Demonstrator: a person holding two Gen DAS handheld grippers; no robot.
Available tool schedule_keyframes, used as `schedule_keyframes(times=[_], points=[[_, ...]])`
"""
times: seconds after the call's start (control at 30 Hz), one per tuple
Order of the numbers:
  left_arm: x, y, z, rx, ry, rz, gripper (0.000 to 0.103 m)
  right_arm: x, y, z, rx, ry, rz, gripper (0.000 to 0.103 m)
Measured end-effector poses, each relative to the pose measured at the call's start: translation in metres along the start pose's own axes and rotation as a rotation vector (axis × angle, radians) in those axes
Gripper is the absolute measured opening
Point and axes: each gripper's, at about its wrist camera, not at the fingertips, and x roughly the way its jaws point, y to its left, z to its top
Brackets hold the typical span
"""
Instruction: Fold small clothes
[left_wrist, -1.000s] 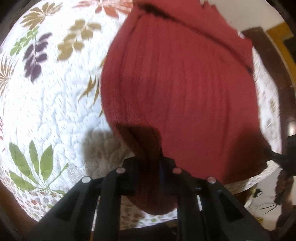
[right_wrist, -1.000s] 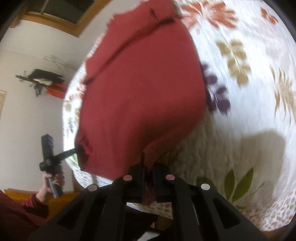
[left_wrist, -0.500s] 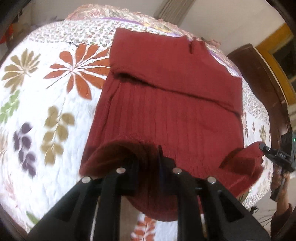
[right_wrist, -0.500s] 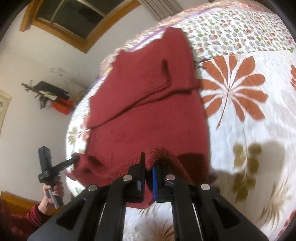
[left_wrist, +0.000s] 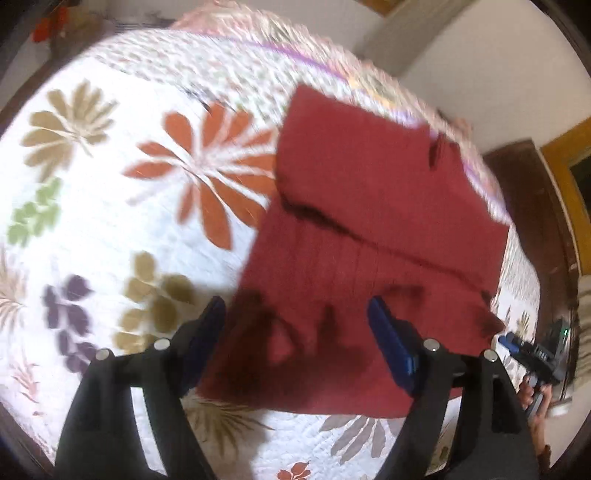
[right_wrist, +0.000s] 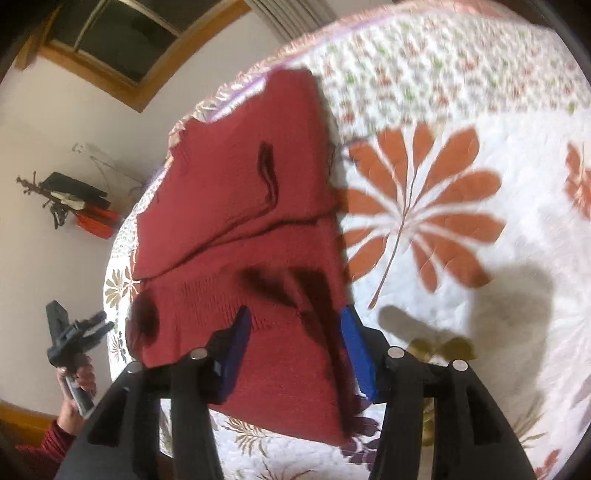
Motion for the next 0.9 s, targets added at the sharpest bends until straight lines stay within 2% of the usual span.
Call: schedule_keyframes(times=[0.13,0.27,0.37,0.43,0.5,0.7,0.8,0.9], points=[[-0.008,-0.006,0.002,0.093,-0.013,0.057,0.079,-0.009,0.023,0.004,-0.154,0.007,-0.014,0.055],[0.012,-0.036,-0.002,0.244,0.020,0.081,0.079,0.013,0.051,0.005,-0.292,0.043,-0.060,0.061],[0.030,-0.059,-0.011,0.379,0.033,0.115,0.079,0.031,0.058,0.009,-0.340,0.070,-0.087,0.061],[0.043,-0.066,-0.010,0.420,0.036,0.140,0.079,0.043,0.058,0.015,-0.343,0.087,-0.099,0.062],[0.059,-0.067,-0.006,0.437,0.045,0.162,0.079,0.051,0.055,0.020,-0.347,0.093,-0.127,0.062],[0.084,-0.067,0.005,0.479,0.087,0.157,0.079,0.079,0.053,0.029,-0.367,0.133,-0.155,0.066],[0.093,-0.071,0.009,0.496,0.101,0.143,0.079,0.092,0.057,0.027,-0.386,0.170,-0.119,0.052],[0.103,-0.080,0.010,0.542,0.125,0.134,0.079,0.099,0.065,0.023,-0.445,0.178,-0.164,0.051]])
